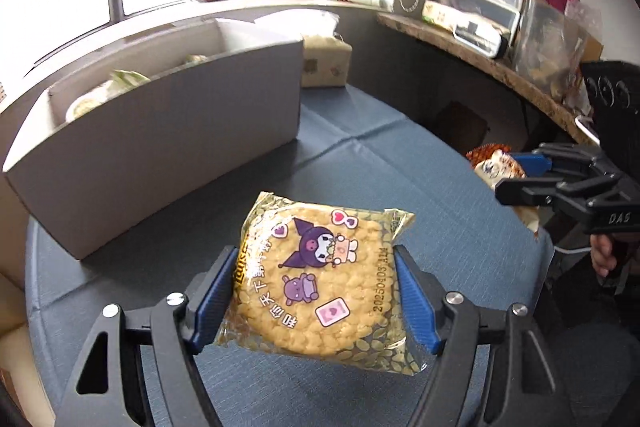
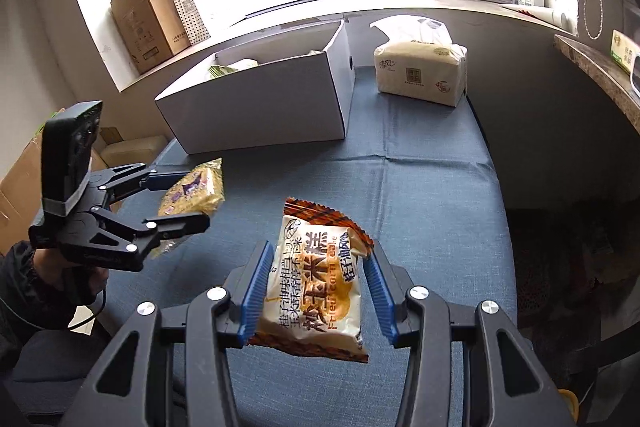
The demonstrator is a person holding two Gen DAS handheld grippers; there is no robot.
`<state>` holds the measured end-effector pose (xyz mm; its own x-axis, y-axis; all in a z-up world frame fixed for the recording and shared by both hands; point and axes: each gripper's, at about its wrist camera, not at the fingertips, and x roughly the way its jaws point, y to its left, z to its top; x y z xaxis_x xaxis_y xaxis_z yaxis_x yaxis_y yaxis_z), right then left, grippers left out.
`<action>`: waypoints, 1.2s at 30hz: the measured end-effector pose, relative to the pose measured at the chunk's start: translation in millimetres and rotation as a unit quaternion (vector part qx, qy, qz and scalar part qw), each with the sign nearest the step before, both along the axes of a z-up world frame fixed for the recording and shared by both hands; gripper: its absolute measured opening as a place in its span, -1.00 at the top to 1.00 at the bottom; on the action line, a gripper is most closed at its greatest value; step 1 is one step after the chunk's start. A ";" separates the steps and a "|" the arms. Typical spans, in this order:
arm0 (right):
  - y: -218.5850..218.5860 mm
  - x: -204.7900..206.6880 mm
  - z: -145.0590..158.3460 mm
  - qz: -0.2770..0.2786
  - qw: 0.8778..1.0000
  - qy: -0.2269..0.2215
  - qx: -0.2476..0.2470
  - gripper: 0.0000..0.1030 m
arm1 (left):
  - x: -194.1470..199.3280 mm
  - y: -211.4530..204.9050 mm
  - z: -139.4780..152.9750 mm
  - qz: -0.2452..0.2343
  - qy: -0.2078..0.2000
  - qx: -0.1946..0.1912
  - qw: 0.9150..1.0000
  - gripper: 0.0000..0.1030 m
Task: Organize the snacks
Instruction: 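Place the cake pack and cookie pack into the box and open both grippers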
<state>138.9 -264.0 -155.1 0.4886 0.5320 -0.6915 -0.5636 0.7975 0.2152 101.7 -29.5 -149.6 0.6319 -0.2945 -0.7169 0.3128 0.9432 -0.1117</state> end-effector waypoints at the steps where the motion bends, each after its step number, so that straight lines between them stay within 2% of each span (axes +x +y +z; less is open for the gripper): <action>1: 4.7 2.2 3.6 0.005 1.000 -0.004 0.000 0.02 | -3.6 5.5 8.8 0.012 -0.012 -0.004 1.000 -0.54; 4: 23.9 12.0 17.3 0.024 1.000 -0.019 0.002 0.02 | -7.7 24.5 38.4 0.061 -0.052 -0.017 0.997 -0.54; 7: 47.8 27.3 34.3 0.044 0.998 -0.033 0.008 0.02 | -9.7 53.0 67.6 0.106 -0.087 -0.043 0.990 -0.54; 12: 92.6 65.2 64.1 0.063 0.996 -0.053 0.028 0.01 | 24.9 96.5 101.4 0.161 -0.120 -0.070 0.977 -0.54; 16: 127.3 108.3 82.8 0.056 0.996 -0.049 0.051 0.01 | 74.9 122.3 111.4 0.182 -0.115 -0.082 0.973 -0.54; 19: 158.7 139.7 91.7 0.053 0.996 -0.067 0.027 0.01 | 114.8 136.9 109.1 0.196 -0.098 -0.080 0.972 -0.54; 21: 176.4 162.4 92.4 0.048 0.997 -0.058 0.018 0.01 | 138.0 142.0 106.0 0.205 -0.086 -0.064 0.973 -0.54; 24: 193.8 192.0 88.5 0.036 0.998 -0.043 0.003 0.01 | 164.2 149.4 98.3 0.211 -0.070 -0.060 0.973 -0.55; 26: 200.5 205.9 86.3 0.035 0.999 -0.040 0.000 0.01 | 174.2 154.1 94.2 0.218 -0.062 -0.056 0.972 -0.68; 27: 203.2 211.1 84.9 0.037 0.999 -0.038 -0.002 -0.10 | 178.3 157.3 90.7 0.224 -0.056 -0.052 0.972 -0.80; 28: 205.2 217.3 82.2 0.039 0.999 -0.028 -0.004 -0.19 | 183.6 160.7 87.2 0.227 -0.045 -0.054 0.971 -0.99; 29: 205.9 223.1 79.4 0.040 0.999 -0.014 0.002 -0.53 | 185.9 163.9 84.5 0.229 -0.040 -0.058 0.971 -1.00; 30: 204.8 227.5 76.7 0.037 0.999 -0.003 0.010 -0.96 | 187.9 167.3 81.2 0.233 -0.033 -0.062 0.970 -1.00; 33: 198.8 228.9 73.0 0.029 0.999 -0.004 0.016 -1.00 | 184.5 173.2 74.6 0.239 -0.028 -0.074 0.968 -1.00; 36: 196.4 220.9 71.6 0.027 0.999 -0.025 -0.003 -1.00 | 174.3 174.8 73.9 0.239 -0.039 -0.078 0.967 -1.00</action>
